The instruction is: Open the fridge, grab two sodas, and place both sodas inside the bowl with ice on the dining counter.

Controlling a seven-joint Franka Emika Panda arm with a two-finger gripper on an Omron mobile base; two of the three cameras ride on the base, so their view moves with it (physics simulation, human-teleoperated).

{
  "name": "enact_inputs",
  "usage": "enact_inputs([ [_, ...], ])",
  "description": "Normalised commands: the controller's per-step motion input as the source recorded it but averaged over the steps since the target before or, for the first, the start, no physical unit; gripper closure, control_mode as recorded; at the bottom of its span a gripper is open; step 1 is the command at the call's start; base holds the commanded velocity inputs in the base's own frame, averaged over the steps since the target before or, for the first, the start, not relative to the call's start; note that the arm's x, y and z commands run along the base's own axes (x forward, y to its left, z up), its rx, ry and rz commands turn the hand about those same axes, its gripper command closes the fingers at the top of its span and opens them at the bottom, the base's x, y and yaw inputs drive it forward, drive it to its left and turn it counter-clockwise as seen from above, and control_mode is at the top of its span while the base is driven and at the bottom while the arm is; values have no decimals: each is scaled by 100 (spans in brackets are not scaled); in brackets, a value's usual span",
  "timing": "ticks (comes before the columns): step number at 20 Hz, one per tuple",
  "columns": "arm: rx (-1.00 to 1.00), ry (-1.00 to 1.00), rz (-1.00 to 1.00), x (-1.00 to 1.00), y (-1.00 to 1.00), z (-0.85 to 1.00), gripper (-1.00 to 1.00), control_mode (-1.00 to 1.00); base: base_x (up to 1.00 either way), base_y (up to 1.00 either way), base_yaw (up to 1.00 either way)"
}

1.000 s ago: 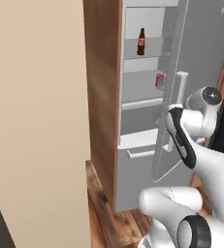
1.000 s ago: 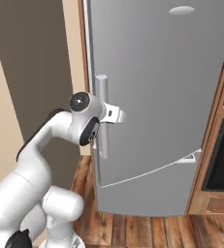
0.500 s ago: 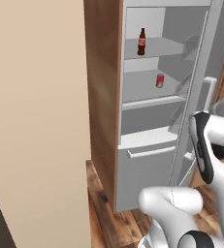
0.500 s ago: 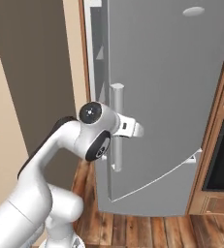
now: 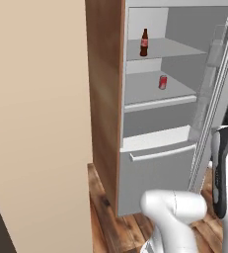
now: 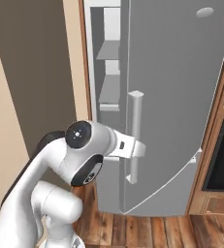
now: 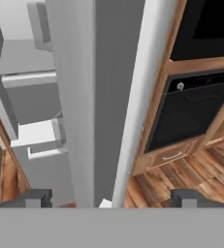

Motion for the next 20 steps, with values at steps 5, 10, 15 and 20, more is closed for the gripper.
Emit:
enact_inputs([
  [5,-12,0,0,-93,46,25,-100,-100,0,0,0],
  [10,-18,4,-5,-1,62,59,-100,-100,0,0,0],
  [15,-19,19,-6,57,37,51,-100,-100,0,0,0],
  [20,-11,28,-2,93,-9,8,-100,-100,0,0,0],
])
